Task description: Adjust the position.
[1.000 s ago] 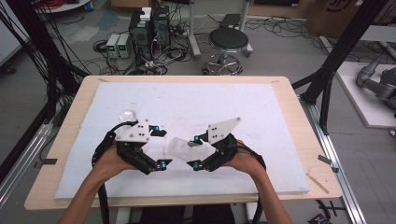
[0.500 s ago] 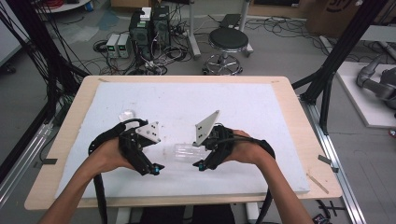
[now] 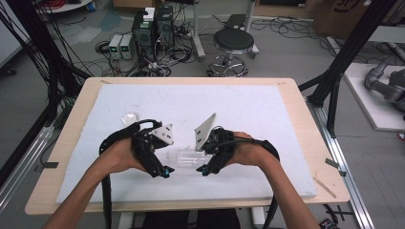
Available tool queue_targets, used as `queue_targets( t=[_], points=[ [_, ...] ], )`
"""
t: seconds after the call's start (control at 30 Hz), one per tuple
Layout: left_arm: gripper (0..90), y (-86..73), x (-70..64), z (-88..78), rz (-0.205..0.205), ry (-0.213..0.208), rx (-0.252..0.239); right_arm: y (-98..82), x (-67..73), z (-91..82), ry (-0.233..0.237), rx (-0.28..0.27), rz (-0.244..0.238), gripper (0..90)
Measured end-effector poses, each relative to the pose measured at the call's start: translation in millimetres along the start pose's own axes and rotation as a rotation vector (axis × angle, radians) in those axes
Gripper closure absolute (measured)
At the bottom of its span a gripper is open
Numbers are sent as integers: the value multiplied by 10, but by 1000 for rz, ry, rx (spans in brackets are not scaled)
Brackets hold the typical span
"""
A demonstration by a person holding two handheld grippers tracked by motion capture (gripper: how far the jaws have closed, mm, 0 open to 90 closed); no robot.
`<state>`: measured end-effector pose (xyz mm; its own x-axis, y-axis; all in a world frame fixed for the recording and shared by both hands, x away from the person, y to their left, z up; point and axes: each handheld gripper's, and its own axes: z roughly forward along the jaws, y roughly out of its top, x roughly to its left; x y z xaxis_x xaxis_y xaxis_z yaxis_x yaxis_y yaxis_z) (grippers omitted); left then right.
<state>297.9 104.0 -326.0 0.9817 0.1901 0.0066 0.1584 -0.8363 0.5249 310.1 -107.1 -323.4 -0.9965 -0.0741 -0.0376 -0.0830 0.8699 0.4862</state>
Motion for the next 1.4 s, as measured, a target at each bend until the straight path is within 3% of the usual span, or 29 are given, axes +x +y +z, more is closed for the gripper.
queue_targets(
  t=[0.23, 0.53, 0.87, 1.13, 1.27, 1.3, 1.4],
  points=[
    [155, 85, -29, 92, 13, -5, 8, 14, -9, 13, 2, 4, -4, 358],
    [216, 121, -41, 111, 13, -18, -17, 18, 1, 16, 2, 1, -1, 358],
    [405, 127, -56, 133, 35, -66, -58, 34, -7, 35, 9, -10, -4, 359],
    [418, 95, -42, 155, 20, -71, -69, 31, -18, 46, 13, -9, -1, 359],
    [419, 92, -41, 152, 21, -63, -66, 25, -27, 56, 14, -21, 1, 253],
    [419, 89, -40, 155, 18, -60, -65, 14, -37, 59, -10, -36, 17, 165],
    [419, 85, -42, 153, 16, -58, -66, 2, -52, 46, -8, -51, 30, 160]
  ],
)
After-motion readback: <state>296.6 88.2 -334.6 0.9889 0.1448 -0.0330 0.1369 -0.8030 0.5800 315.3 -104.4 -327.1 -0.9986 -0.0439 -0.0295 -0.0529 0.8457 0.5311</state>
